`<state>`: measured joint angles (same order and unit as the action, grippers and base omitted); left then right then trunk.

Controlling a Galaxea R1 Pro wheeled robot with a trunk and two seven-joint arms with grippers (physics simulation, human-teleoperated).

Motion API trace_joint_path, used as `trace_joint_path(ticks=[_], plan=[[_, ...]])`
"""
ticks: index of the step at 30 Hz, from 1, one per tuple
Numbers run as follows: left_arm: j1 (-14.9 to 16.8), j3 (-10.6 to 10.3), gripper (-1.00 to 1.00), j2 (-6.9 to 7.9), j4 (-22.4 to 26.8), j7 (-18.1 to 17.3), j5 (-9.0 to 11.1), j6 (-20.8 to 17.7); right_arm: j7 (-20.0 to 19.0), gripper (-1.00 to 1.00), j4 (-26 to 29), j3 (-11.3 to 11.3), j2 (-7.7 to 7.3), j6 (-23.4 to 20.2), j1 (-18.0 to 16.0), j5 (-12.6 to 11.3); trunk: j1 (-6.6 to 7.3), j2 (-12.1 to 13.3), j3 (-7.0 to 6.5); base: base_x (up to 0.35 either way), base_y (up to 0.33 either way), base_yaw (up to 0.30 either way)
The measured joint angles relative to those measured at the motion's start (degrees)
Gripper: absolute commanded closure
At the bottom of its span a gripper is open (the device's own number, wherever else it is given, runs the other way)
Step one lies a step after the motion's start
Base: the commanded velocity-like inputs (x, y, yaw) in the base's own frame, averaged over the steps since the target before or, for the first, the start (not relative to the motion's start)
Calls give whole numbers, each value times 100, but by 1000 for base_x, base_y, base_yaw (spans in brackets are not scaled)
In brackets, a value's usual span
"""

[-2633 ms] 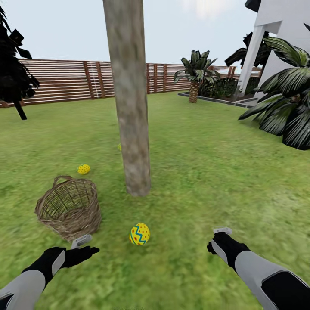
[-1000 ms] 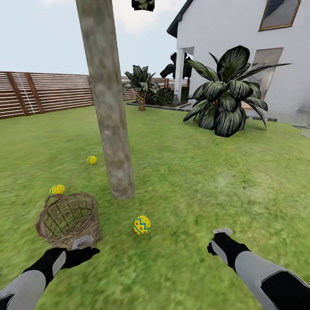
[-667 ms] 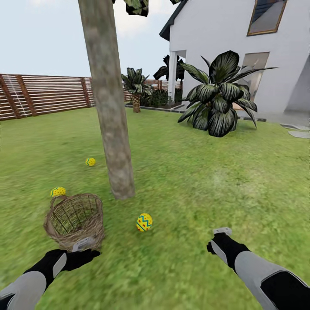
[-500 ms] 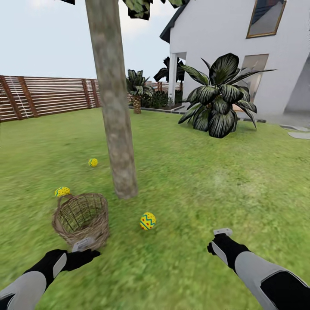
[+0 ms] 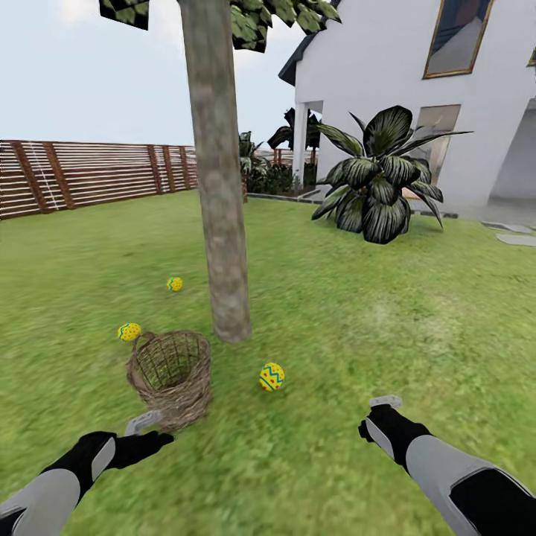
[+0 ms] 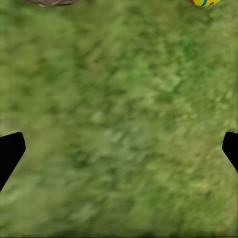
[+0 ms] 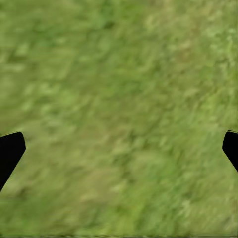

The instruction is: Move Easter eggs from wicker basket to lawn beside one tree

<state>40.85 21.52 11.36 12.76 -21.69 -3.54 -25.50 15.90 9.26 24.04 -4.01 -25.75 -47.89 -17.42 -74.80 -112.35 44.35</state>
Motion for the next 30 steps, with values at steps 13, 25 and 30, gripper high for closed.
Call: trace_joint_path(ticks=[13, 25, 30], plan=[[0, 0, -100, 0, 8, -1, 6, 2, 2, -100, 0, 0, -3, 0, 0, 1, 285, 522, -272, -265, 247, 0], [0, 9, -100, -42, -2, 13, 1, 12, 2, -100, -1, 0, -9, -1, -1, 1, 552, 1003, -488, -169, 165, 0], [-1, 8, -100, -131, -9, 24, -7, 17, 4, -100, -1, 0, -9, -1, -1, 1, 662, 1203, -578, -3, 4, 0]])
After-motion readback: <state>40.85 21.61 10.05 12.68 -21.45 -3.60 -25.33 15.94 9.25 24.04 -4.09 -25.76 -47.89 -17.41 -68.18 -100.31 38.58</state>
